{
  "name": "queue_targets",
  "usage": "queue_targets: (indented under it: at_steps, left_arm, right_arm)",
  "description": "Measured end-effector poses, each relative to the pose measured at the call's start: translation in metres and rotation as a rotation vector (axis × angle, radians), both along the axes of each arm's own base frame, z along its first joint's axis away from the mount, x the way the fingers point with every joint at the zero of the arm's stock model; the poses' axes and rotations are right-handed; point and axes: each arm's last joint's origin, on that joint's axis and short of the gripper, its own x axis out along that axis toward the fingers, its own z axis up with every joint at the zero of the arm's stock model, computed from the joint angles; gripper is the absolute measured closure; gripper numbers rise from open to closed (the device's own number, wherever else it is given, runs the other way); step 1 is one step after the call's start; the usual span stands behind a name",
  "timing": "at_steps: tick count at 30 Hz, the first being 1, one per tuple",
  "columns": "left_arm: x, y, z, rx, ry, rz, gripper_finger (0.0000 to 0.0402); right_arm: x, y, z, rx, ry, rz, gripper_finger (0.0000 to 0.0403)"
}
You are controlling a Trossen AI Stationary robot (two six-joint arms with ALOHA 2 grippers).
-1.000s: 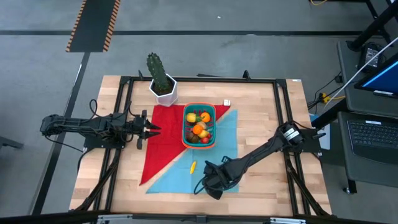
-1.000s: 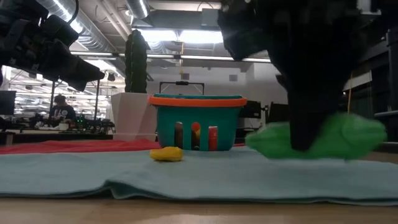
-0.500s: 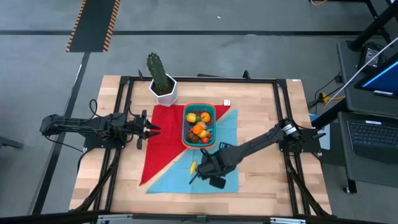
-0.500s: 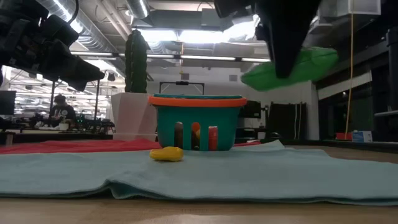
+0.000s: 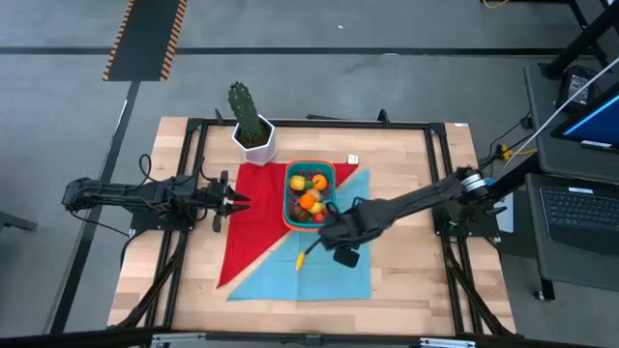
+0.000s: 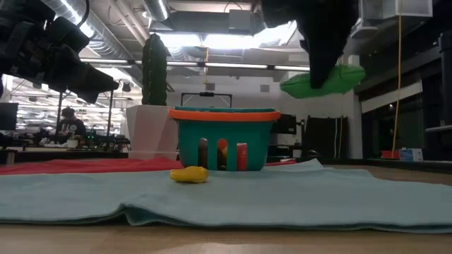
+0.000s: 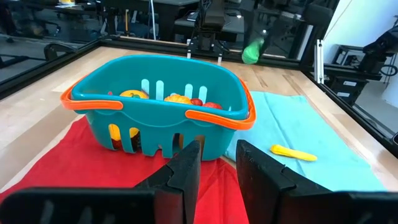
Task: Pick and placing Produce into tupperware
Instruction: Put the pea into the basket
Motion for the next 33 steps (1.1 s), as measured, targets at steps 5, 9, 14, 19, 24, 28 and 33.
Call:
queue_targets:
  at_steps: [5,9,14,19,24,28,33]
  left_arm:
    - [0.0,0.0,0.0,0.0,0.0,0.0,0.0305]
    - [0.0,0.0,0.0,0.0,0.0,0.0,0.0305]
    - [0.0,0.0,0.0,0.001,0.0,0.002,0.0305]
    - [0.0,0.0,0.0,0.001,0.001,0.004,0.0305]
    - [0.0,0.0,0.0,0.001,0.001,0.005,0.0305]
    - [0.0,0.0,0.0,0.001,0.001,0.005,0.0305]
    - [0.0,0.0,0.0,0.0,0.001,0.005,0.0305]
  right_arm:
    - [-0.026,-0.007,-0.011,0.06,-0.211,-0.046,0.0287]
    - [-0.046,-0.016,-0.015,0.065,-0.382,-0.057,0.0287]
    - [-0.064,-0.024,-0.021,0.03,-0.643,0.007,0.0287]
    - [-0.077,-0.031,-0.033,0.007,-0.882,0.116,0.0287]
    - [-0.088,-0.042,-0.048,-0.038,-1.032,0.168,0.0287]
    - [-0.097,-0.05,-0.064,-0.064,-1.105,0.21,0.0287]
    - [-0.109,-0.061,-0.076,-0.099,-1.208,0.208,0.0287]
